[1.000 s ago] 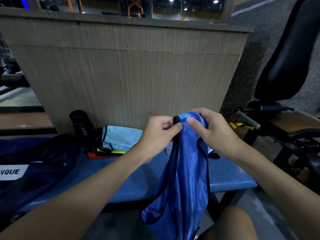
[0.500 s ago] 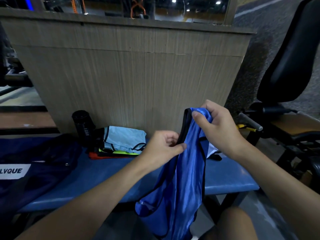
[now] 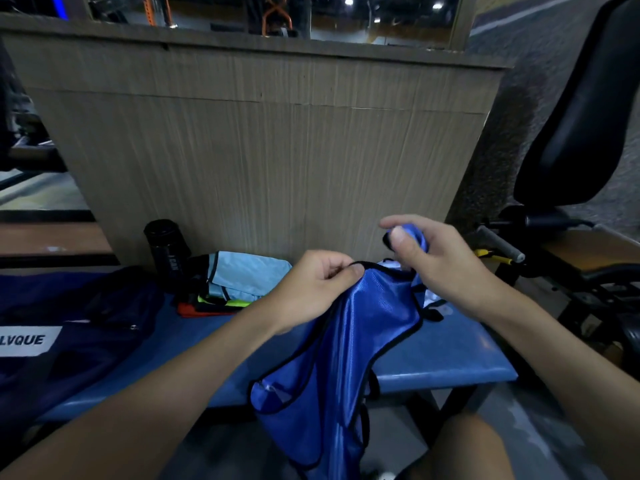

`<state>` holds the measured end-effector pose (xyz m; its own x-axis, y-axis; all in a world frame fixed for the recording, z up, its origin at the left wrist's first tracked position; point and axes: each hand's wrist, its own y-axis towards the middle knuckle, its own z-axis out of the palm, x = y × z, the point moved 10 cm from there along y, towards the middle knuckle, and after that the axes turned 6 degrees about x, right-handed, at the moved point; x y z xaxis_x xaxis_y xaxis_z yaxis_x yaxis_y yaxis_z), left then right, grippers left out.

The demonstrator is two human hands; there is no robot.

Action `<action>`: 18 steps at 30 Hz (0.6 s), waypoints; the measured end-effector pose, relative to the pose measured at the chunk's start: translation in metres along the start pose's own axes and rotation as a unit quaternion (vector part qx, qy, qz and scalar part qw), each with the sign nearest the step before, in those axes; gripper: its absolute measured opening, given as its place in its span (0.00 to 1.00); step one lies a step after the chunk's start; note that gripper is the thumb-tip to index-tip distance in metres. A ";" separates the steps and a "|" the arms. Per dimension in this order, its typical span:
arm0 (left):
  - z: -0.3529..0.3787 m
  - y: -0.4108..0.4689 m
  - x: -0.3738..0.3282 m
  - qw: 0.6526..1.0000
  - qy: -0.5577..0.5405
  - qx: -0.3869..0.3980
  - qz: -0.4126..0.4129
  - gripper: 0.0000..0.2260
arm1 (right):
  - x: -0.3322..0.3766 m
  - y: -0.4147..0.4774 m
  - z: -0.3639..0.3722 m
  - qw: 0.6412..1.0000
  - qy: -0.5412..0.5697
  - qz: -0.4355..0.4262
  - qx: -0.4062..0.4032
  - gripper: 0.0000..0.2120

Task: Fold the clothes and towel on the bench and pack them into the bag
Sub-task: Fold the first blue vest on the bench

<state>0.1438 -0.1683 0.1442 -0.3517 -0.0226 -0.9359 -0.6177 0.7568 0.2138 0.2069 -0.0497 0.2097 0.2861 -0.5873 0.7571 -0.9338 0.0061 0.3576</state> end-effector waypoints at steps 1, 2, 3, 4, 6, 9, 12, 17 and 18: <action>-0.001 0.000 -0.003 1.000 -0.002 0.004 0.004 0.15 | 0.000 -0.001 0.008 0.999 -0.003 0.019 0.035 0.25; -0.002 0.000 -0.007 1.000 -0.004 0.009 0.008 0.14 | -0.003 -0.002 0.014 0.997 -0.018 0.036 0.062 0.29; -0.001 -0.001 -0.010 1.000 -0.004 0.015 0.012 0.13 | -0.005 -0.003 0.018 0.995 -0.041 0.047 0.077 0.29; -0.001 -0.001 -0.013 1.000 -0.003 0.020 0.014 0.12 | -0.006 -0.003 0.022 0.993 -0.063 0.048 0.087 0.26; 0.000 -0.003 -0.015 0.999 -0.001 0.029 0.018 0.10 | -0.002 -0.004 0.027 0.992 -0.067 0.032 0.098 0.11; -0.003 -0.006 -0.007 1.000 0.009 0.016 0.015 0.07 | 0.005 -0.005 0.028 0.995 -0.058 0.007 0.079 0.07; -0.004 -0.013 0.009 1.000 0.021 0.009 0.009 0.05 | 0.007 -0.005 0.018 0.999 -0.033 0.004 0.012 0.15; -0.015 -0.025 0.032 0.996 0.090 -0.009 -0.005 0.04 | -0.007 -0.006 -0.010 0.995 0.037 0.035 -0.083 0.16; -0.018 -0.025 0.033 0.995 0.097 -0.012 -0.003 0.03 | -0.011 -0.006 -0.013 0.994 0.050 0.042 -0.088 0.16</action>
<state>0.1353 -0.1998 0.1128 -0.4753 -0.1551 -0.8661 -0.6364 0.7403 0.2166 0.2119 -0.0331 0.2064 0.2363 -0.4950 0.8362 -0.9057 0.1996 0.3741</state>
